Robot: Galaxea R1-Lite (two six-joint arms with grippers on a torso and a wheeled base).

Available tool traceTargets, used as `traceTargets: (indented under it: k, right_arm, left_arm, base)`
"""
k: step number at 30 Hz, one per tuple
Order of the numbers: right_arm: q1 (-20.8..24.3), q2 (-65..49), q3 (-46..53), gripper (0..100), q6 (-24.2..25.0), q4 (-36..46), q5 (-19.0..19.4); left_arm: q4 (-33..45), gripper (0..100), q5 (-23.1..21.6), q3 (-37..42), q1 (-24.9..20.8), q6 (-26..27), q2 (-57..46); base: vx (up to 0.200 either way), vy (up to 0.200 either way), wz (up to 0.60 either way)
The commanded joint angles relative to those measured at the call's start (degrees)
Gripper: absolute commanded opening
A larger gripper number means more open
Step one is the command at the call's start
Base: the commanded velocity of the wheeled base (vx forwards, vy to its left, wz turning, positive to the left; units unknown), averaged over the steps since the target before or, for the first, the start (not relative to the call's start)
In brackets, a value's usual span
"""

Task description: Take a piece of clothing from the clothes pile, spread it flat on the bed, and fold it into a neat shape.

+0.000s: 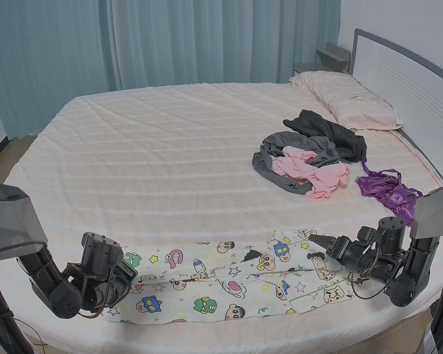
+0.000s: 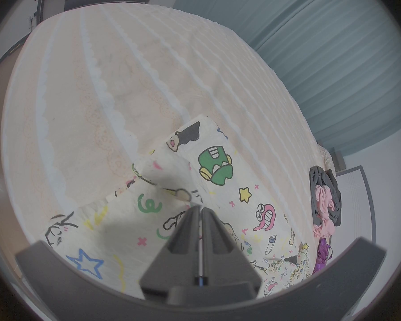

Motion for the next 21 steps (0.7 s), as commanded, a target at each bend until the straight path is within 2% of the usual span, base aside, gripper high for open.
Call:
traceTargets:
  k: [1, 8, 15, 21]
  right_arm:
    - [0.2, -0.2, -0.5, 100, -0.1, -0.3, -0.1]
    - [0.7, -3.2, -3.1, 100, -1.5, -0.3, 0.2]
    - [2.7, 2.3, -8.1, 100, -1.7, 0.3, 0.1]
    - [2.7, 5.0, -8.3, 100, -1.8, -0.3, 0.1]
  left_arm:
    - [0.0, 0, 0.0, 0.1, 0.0, 0.1, -0.4]
    - [-0.2, 0, 0.5, -0.6, 0.0, 1.1, -2.1]
    - [-0.1, 0, 0.4, -2.8, 0.2, 4.2, -4.3]
    - [-0.1, 0, 0.5, -5.8, 0.7, 8.6, -5.7]
  base:
    - [0.000, 0.000, 0.00]
    - [0.000, 0.000, 0.00]
    - [0.000, 0.000, 0.00]
    - [0.000, 0.000, 0.00]
